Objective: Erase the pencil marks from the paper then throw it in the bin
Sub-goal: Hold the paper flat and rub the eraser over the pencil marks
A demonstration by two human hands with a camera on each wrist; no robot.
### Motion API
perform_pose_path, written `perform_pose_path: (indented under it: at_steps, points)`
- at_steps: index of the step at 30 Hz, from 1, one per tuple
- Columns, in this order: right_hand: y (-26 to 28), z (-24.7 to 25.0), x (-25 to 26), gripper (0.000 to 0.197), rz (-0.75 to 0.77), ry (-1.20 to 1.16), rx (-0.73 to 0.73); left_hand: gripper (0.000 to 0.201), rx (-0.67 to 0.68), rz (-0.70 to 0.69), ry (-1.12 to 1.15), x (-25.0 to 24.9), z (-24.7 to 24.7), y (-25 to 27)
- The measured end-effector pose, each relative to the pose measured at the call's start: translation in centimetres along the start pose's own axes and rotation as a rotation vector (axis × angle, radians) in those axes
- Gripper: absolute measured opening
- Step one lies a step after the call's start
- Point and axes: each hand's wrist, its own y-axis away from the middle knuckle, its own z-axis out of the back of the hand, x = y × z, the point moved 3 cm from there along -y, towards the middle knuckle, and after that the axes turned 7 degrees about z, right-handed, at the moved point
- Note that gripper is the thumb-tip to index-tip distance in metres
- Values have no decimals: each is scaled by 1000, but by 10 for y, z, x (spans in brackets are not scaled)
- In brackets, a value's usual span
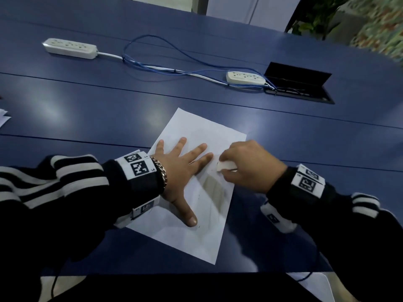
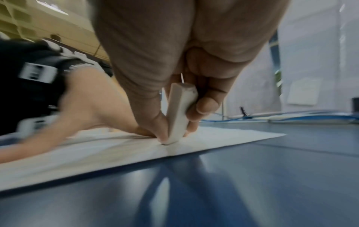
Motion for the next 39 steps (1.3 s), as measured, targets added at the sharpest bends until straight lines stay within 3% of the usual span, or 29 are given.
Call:
perform_pose_path:
  at_steps: [4,6,11,18,26,28,35,39]
  points:
    - [27,-9,55,20,211,-8,101,172,5,11,-28,-3,2,0]
    - [33,-10,59,19,247,-51,159,171,0,11,-40,-4,3,0]
    - [2,-2,-2,27,-31,-26,7,170,12,2,-7,0,1,1]
    - [31,23,-20,35,-159,-181,-228,169,13,0,-11,2,2,0]
    - [81,14,3,46,-231,-412,-298,163,-65,-78,44,21,10,3]
    - [87,10,2,40,-248,-433,-292,162,-93,-73,92,33,14,9]
    - [100,-2,8,32,-255,-444,-185,148,-64,-15,274,80,5,45]
    - [98,-13,31,39,-214,-480,-149,134,-92,-35,309,71,-2,54]
